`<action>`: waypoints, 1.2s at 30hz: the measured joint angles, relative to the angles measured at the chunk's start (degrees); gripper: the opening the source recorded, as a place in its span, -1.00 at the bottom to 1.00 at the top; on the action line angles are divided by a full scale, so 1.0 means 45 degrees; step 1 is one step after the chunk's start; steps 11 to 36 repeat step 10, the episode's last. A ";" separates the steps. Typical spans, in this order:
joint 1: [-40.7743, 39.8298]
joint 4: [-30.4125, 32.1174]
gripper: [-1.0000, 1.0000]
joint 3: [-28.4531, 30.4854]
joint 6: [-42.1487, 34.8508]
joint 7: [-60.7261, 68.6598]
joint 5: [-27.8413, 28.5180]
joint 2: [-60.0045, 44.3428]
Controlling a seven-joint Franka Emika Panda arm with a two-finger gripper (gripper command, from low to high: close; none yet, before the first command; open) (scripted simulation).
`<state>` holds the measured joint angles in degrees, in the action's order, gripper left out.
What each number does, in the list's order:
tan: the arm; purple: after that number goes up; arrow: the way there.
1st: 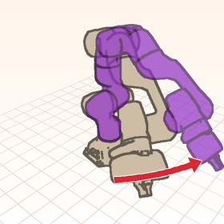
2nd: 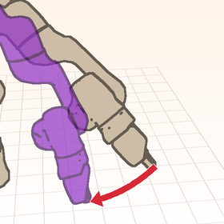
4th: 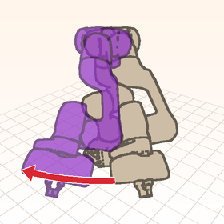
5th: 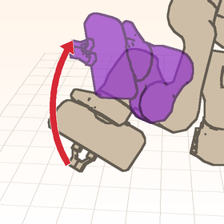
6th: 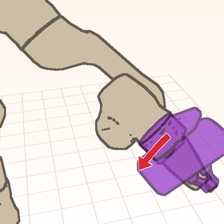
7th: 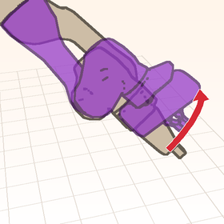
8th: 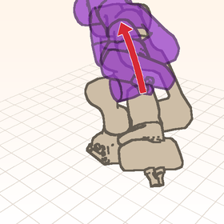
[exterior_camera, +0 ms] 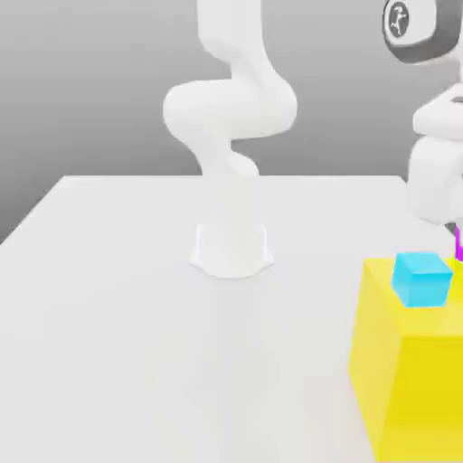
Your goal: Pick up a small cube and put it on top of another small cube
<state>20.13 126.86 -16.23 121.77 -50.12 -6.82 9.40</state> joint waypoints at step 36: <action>0.0364 0.1447 1.00 -0.0853 0.0752 -0.1165 0.0606 -0.0142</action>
